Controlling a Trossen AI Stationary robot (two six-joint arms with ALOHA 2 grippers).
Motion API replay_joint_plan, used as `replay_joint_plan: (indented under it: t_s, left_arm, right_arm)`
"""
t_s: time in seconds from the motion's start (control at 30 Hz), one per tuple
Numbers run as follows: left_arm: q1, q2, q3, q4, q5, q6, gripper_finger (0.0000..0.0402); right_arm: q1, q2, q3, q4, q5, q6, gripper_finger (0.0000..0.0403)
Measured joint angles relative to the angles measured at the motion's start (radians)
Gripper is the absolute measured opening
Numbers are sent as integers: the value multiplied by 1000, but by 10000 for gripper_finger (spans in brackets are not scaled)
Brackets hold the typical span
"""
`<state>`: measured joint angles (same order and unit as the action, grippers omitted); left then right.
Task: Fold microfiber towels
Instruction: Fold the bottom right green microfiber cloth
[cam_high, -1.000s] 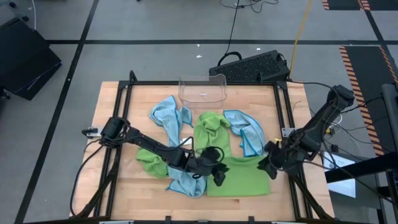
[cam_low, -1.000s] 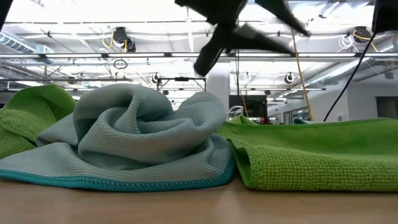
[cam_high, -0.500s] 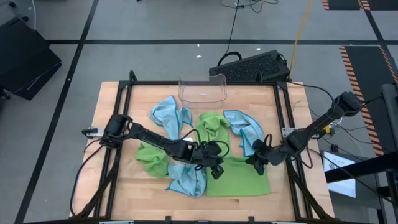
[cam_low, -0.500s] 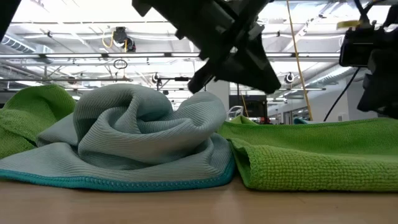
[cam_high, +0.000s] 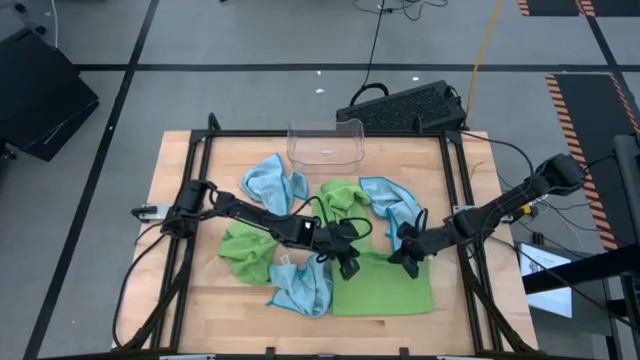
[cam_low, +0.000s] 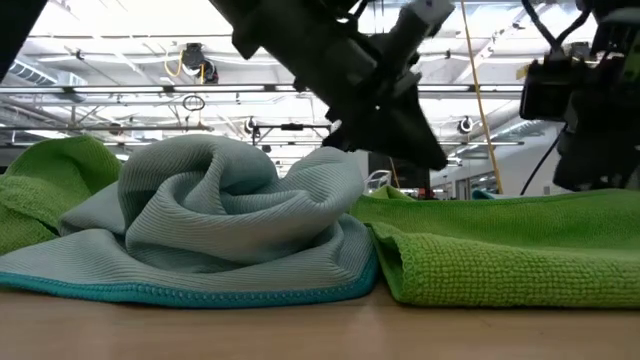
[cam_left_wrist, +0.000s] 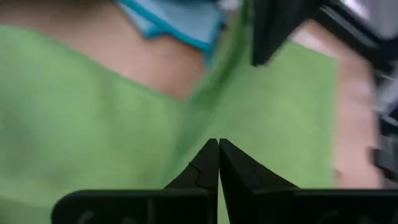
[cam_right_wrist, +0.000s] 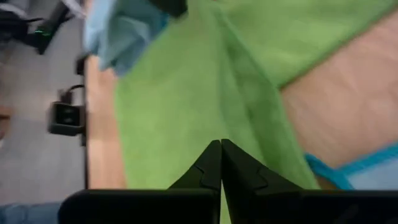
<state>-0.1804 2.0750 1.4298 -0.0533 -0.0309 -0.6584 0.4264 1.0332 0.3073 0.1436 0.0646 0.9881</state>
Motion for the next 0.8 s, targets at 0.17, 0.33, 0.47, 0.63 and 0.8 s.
replay_joint_plan:
  t_s: [0.17,0.33,0.47,0.63,0.8]
  left_arm:
    - [-2,0,0,119,95,1,6]
    - [-27,2,0,132,79,36,6]
    - [-32,36,-4,13,64,62,6]
    - [-21,45,-1,-51,65,77,12]
    - [-19,45,-1,-105,42,80,4]
  right_arm:
    - [-7,-18,3,70,-53,-4,1]
    - [-4,-14,6,59,-64,10,0]
    - [-16,9,6,-43,-41,-10,0]
    - [-32,14,7,-175,-39,-13,0]
    - [-59,9,7,-285,-37,-19,0]
